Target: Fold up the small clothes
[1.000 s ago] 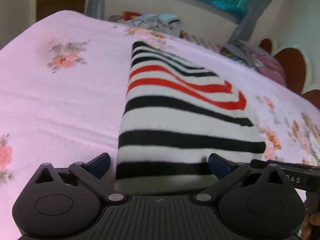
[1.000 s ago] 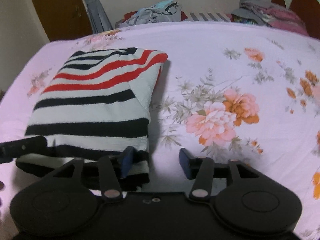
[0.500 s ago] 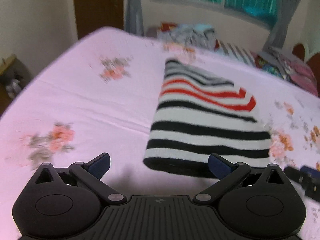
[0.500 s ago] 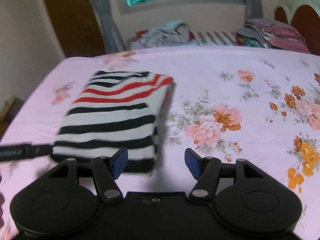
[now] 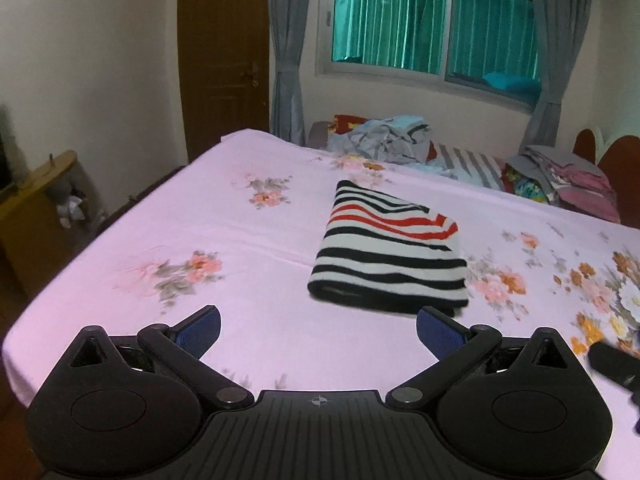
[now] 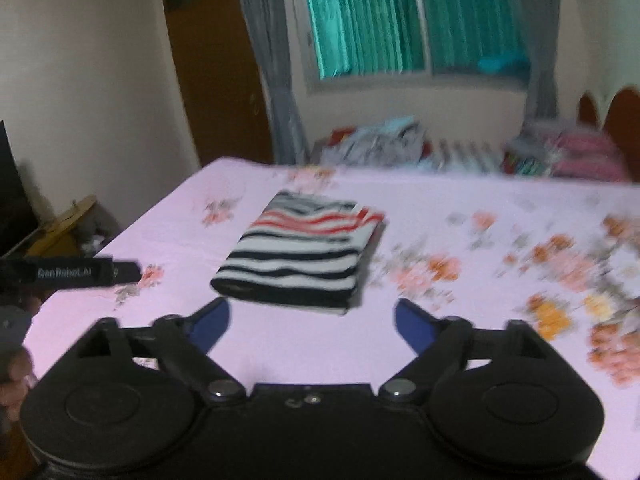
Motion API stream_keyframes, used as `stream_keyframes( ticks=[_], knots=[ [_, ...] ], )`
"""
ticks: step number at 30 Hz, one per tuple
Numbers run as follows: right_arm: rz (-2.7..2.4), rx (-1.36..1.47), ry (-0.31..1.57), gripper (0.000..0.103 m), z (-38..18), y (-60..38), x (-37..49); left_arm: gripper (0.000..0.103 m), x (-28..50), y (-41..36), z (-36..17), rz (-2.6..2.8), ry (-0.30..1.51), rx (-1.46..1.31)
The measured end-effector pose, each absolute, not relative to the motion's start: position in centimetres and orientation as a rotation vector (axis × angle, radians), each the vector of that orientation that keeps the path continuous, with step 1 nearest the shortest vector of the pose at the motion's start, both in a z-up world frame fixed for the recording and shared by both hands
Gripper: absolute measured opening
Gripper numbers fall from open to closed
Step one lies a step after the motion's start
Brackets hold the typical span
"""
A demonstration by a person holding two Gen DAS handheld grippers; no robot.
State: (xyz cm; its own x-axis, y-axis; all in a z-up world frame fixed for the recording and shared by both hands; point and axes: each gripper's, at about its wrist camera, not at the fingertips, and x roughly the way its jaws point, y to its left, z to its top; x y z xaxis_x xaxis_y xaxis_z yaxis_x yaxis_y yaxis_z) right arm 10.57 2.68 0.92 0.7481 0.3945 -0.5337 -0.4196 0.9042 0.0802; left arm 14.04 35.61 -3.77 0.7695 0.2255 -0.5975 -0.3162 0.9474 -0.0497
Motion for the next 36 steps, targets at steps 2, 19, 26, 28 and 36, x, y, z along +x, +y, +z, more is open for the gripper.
stream_keyframes(
  ticks=[2, 19, 26, 28, 36],
  knots=[
    [0.419, -0.059, 0.528, 0.103, 2.3, 2.0, 8.6, 0.103, 12.5, 35.2, -3.2, 0.291, 0.626, -0.150],
    [0.406, -0.036, 0.432, 0.103, 5.1, 0.3, 3.4, 0.103, 3.3, 33.1, 1.3, 0.307, 0.532, -0.111],
    [0.412, -0.037, 0.431, 0.103, 5.0, 0.6, 3.0, 0.103, 2.6, 33.4, 1.5, 0.310, 0.535, -0.114],
    [0.415, -0.040, 0.429, 0.103, 5.0, 0.6, 3.0, 0.103, 2.5, 33.3, 1.5, 0.309, 0.533, -0.113],
    [0.413, -0.039, 0.425, 0.103, 5.1, 0.8, 2.1, 0.103, 2.2, 33.0, 1.8, 0.313, 0.522, -0.092]
  ],
)
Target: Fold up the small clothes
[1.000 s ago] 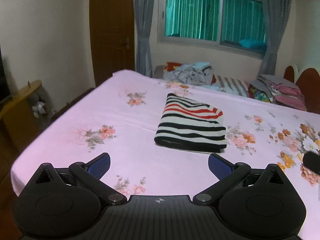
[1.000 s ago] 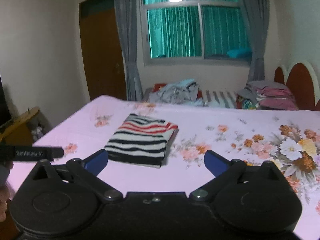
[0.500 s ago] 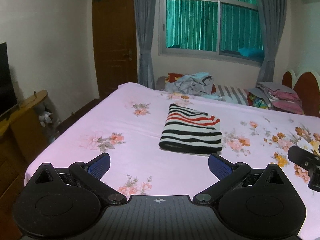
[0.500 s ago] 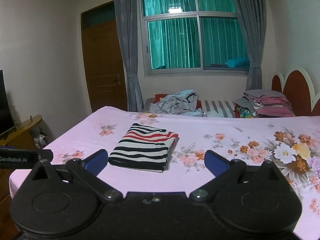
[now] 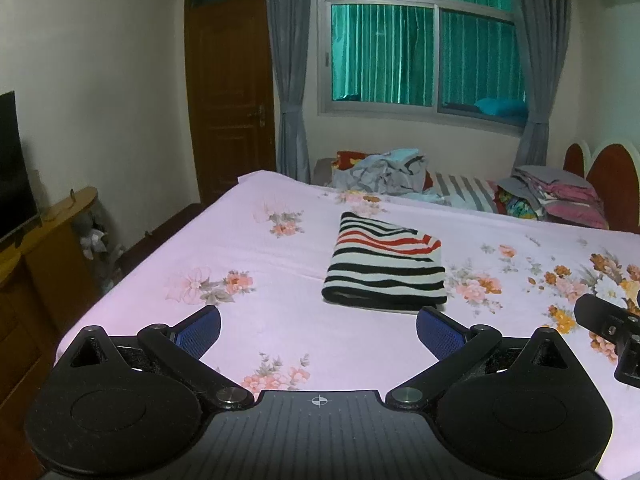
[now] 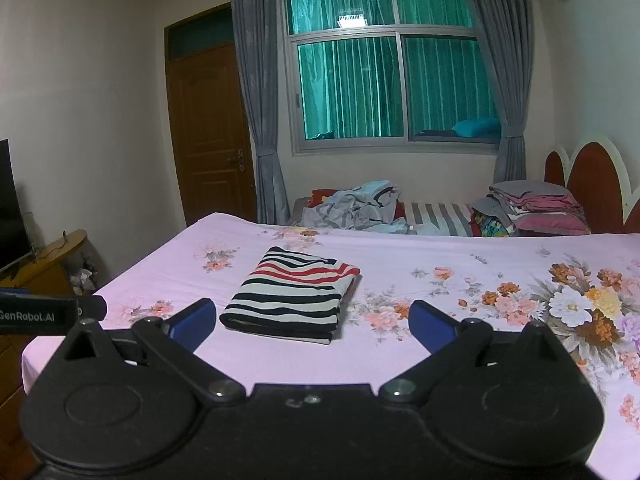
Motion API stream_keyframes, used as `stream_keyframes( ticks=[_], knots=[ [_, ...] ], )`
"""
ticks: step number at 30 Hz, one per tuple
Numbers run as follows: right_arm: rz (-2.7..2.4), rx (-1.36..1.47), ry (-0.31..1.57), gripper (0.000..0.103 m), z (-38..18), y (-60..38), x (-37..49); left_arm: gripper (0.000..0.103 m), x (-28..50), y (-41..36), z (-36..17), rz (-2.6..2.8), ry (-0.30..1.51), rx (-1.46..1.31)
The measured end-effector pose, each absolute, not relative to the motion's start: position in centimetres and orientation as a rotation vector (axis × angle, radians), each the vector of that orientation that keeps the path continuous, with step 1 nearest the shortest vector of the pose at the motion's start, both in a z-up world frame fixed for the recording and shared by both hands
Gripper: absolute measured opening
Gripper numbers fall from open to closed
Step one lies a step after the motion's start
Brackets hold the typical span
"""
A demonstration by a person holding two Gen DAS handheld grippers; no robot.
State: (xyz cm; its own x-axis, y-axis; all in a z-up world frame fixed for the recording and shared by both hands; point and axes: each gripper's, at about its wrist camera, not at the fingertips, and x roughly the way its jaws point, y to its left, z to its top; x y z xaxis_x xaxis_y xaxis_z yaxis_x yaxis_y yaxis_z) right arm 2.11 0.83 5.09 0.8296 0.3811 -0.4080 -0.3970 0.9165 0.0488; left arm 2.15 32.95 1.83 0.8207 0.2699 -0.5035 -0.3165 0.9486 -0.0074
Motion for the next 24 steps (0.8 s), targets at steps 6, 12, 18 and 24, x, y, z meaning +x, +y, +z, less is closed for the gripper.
stream_keyframes(
  ticks=[6, 12, 18, 24],
  knots=[
    [0.410, -0.042, 0.427, 0.103, 5.10, 0.90, 1.86, 0.103, 2.10, 33.15, 2.06, 0.314, 0.523, -0.100],
    [0.410, -0.041, 0.427, 0.103, 5.13, 0.89, 1.77, 0.103, 2.03, 33.13, 2.10, 0.316, 0.517, -0.102],
    [0.405, -0.039, 0.428, 0.103, 5.14, 0.99, 1.47, 0.103, 1.97, 33.21, 2.09, 0.311, 0.520, -0.103],
    [0.406, -0.041, 0.430, 0.103, 5.11, 0.99, 1.50, 0.103, 1.77, 33.26, 2.09, 0.311, 0.520, -0.105]
  ],
)
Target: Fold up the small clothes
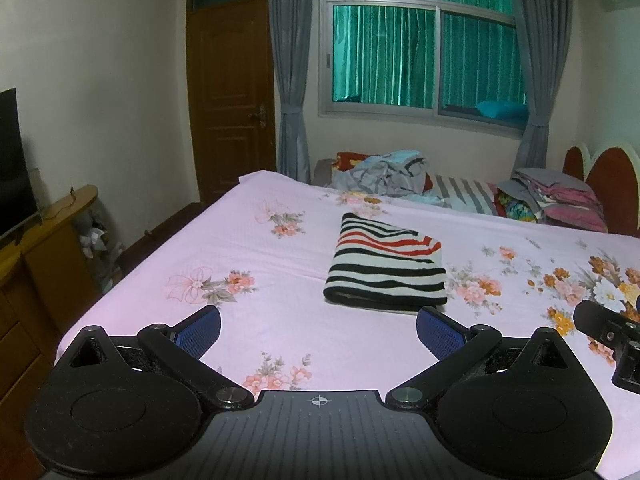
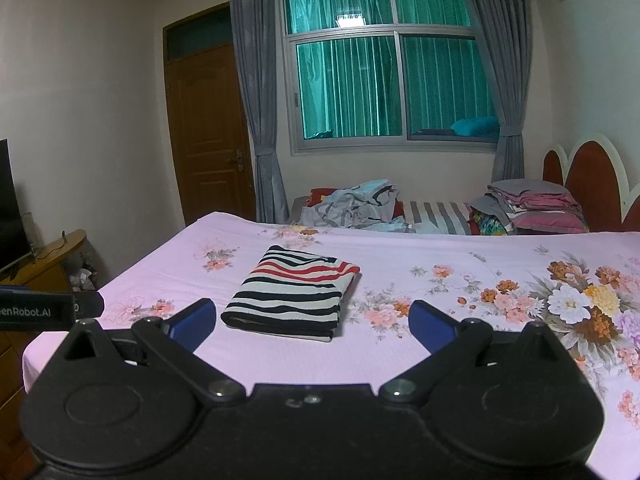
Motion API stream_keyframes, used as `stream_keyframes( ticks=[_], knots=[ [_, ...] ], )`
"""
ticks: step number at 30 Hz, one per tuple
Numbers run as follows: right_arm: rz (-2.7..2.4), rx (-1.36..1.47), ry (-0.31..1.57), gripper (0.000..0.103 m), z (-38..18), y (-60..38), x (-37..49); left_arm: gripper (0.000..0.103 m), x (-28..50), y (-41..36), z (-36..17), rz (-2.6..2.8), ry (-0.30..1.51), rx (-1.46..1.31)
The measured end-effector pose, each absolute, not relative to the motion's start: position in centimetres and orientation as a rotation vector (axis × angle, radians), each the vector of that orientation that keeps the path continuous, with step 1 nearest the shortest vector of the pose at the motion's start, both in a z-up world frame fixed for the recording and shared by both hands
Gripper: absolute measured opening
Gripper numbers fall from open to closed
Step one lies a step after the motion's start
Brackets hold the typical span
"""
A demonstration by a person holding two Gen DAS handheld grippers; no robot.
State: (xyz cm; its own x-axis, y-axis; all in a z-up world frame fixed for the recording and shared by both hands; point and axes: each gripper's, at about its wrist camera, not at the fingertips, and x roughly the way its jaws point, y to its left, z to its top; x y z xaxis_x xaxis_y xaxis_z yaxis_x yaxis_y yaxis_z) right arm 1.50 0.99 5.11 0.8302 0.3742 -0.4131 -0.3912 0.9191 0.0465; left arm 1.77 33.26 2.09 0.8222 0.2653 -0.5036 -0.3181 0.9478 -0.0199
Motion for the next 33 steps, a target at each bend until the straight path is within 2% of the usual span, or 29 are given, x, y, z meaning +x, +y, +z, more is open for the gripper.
stream_keyframes(
  ticks=[17, 33],
  knots=[
    [0.404, -0.041, 0.440, 0.103, 4.9, 1.9, 1.2, 0.103, 2.2, 34.2, 1.8, 0.306, 0.534, -0.100],
    [0.390, -0.021, 0.498, 0.103, 3.5, 2.4, 5.3, 0.103, 6.8, 34.0, 0.5, 0.254, 0.533, -0.091]
  ],
)
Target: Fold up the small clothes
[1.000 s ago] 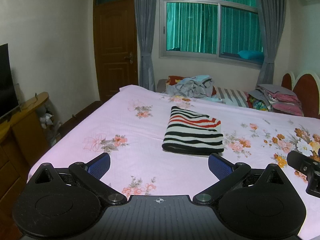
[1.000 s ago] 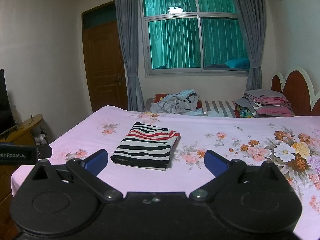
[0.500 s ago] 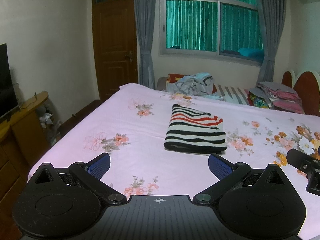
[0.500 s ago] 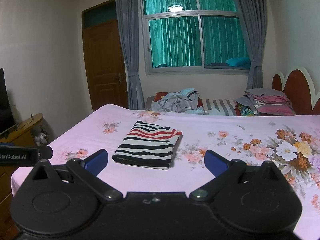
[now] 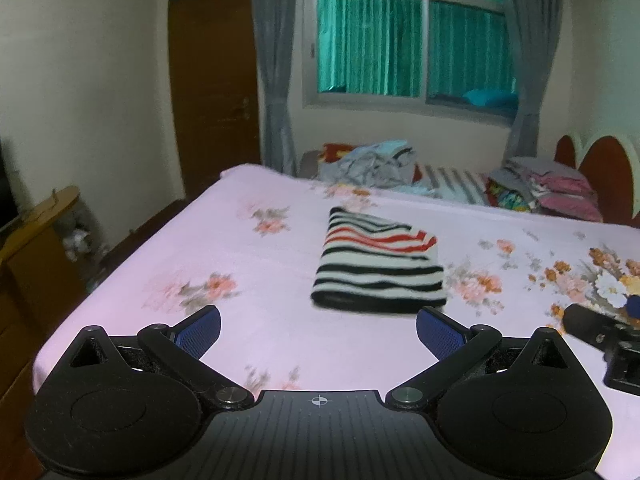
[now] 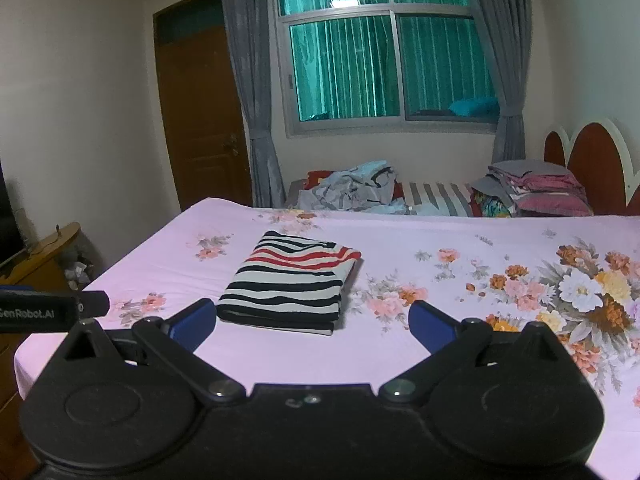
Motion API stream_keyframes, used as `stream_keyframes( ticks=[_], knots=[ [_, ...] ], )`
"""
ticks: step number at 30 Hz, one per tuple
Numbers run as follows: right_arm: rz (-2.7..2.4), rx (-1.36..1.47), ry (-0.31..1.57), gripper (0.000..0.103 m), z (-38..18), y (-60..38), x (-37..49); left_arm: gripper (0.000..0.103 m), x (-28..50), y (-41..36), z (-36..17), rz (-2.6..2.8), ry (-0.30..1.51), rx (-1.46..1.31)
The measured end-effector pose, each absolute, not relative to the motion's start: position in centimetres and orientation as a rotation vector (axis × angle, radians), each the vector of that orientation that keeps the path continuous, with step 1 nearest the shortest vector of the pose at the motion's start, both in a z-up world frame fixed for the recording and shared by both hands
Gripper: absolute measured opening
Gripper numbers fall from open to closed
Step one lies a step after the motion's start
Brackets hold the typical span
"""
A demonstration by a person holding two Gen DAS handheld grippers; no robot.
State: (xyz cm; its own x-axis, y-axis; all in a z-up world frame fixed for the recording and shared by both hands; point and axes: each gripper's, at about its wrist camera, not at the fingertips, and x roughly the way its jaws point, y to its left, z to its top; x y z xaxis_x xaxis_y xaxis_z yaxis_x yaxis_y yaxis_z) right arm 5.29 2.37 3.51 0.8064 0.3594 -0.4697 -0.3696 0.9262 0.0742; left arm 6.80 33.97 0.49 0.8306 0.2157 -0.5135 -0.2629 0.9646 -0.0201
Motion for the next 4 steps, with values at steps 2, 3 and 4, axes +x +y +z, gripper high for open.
stream_keyframes(
  ticks=[2, 3, 4],
  knots=[
    [0.383, -0.017, 0.516, 0.103, 2.8, 2.3, 6.4, 0.103, 7.8, 34.0, 0.0, 0.241, 0.517, -0.103],
    [0.379, -0.016, 0.525, 0.103, 2.4, 2.3, 6.9, 0.103, 8.7, 34.2, -0.5, 0.233, 0.518, -0.108],
    [0.369, -0.015, 0.541, 0.103, 1.9, 2.2, 7.6, 0.103, 9.5, 34.3, -0.9, 0.222, 0.523, -0.112]
  ],
)
